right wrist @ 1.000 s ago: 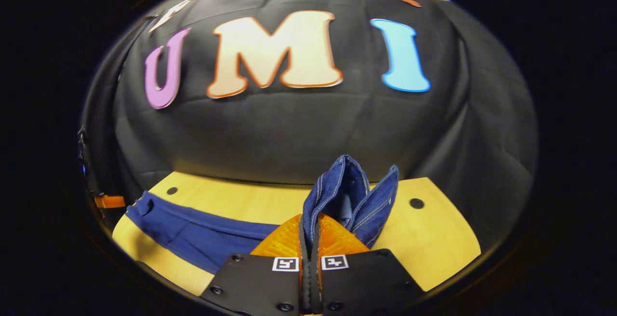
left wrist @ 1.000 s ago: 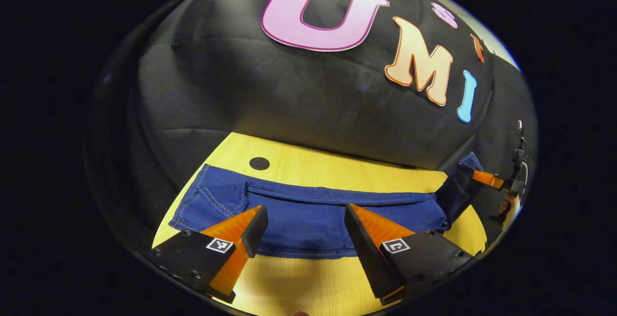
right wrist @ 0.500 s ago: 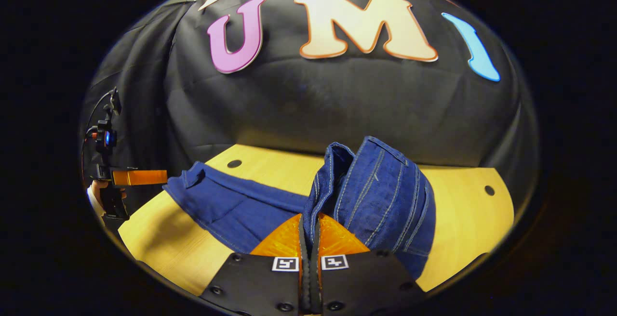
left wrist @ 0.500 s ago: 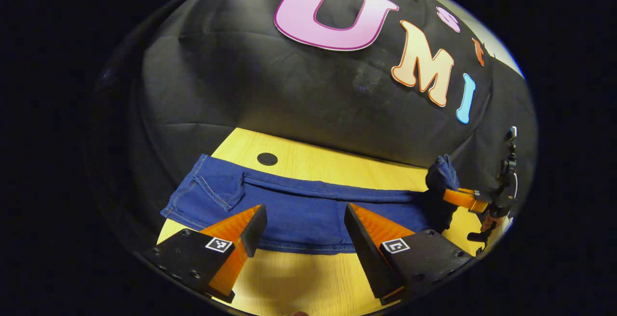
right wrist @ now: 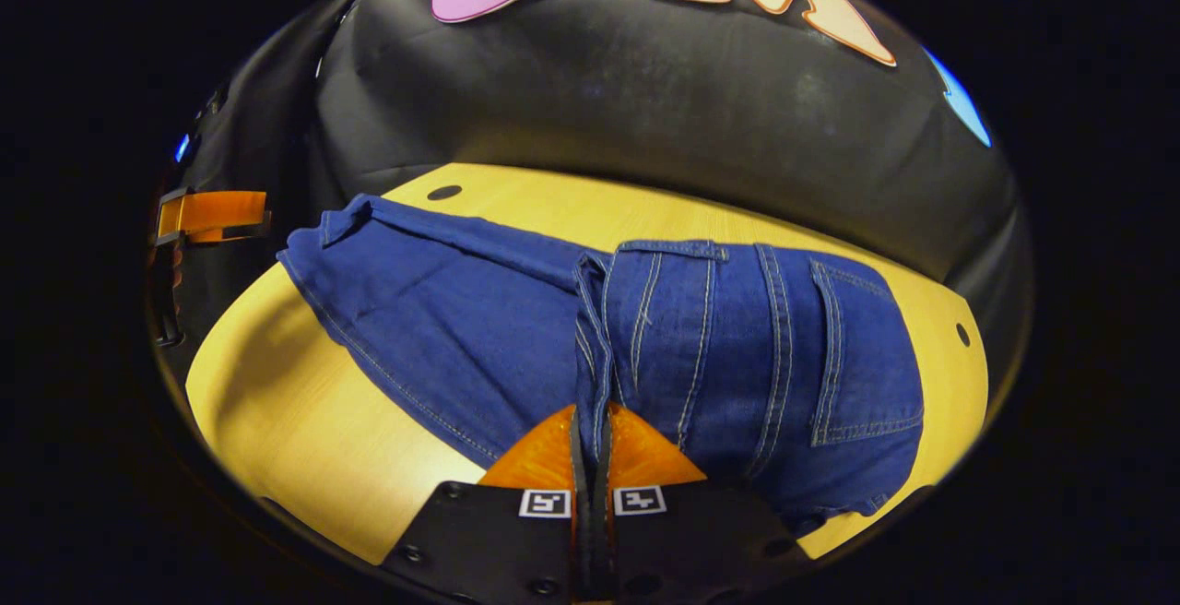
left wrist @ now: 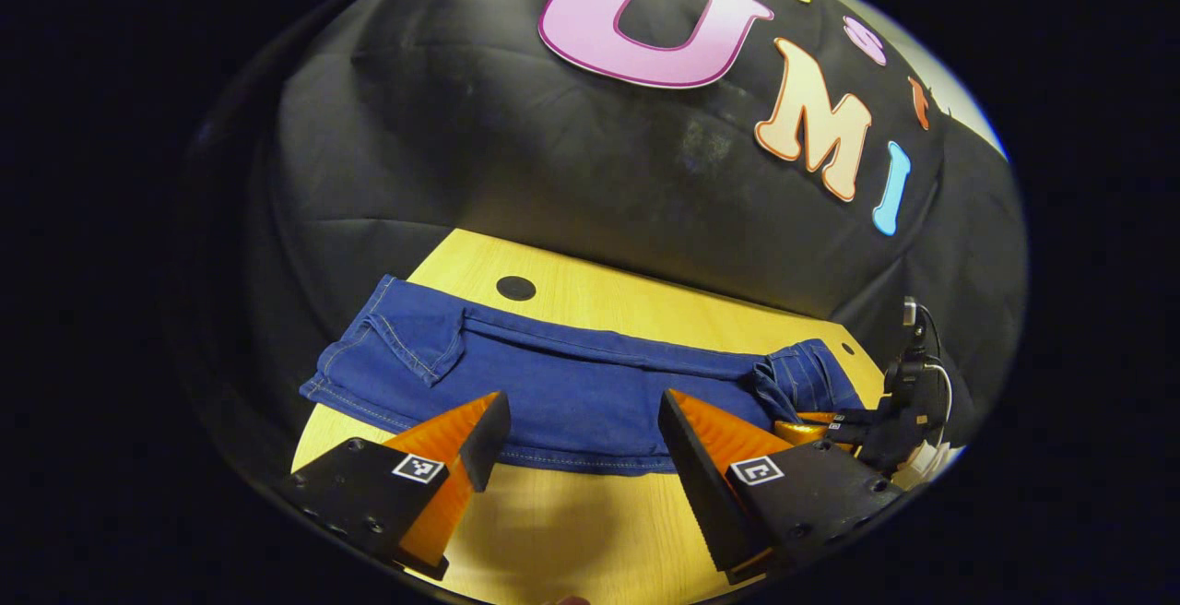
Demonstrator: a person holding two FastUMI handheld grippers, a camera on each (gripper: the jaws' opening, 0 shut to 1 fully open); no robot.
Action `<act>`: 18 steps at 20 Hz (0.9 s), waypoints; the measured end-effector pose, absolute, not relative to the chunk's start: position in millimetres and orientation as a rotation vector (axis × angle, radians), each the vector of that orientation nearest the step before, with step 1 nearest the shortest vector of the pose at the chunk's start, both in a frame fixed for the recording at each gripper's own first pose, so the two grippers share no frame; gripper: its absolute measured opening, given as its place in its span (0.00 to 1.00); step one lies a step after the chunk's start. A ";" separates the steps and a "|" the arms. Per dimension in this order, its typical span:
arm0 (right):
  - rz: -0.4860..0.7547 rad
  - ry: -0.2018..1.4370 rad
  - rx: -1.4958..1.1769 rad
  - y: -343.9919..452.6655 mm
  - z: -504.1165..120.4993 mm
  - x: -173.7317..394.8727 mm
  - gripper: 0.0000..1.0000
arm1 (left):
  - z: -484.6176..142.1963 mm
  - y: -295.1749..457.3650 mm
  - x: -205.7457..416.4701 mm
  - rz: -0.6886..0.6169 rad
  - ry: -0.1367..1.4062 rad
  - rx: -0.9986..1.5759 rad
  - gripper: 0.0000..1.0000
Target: Grasp the waist and the cuffs of the jeans and fold them to make the two legs overlap; first hold the waist and fold one-third of the jeans toward the cuffs, then hold the cuffs and fold the remaining one-third in the same direction to finish folding.
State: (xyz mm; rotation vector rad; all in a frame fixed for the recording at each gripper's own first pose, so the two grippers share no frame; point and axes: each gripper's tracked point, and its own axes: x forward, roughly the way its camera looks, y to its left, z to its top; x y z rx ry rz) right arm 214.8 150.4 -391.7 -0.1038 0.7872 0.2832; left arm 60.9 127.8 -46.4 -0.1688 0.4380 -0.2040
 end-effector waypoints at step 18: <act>0.202 0.917 -0.214 148.3 -409.6 207.7 0.03 | -103.3 233.5 40.6 0.056 0.546 -0.162 0.96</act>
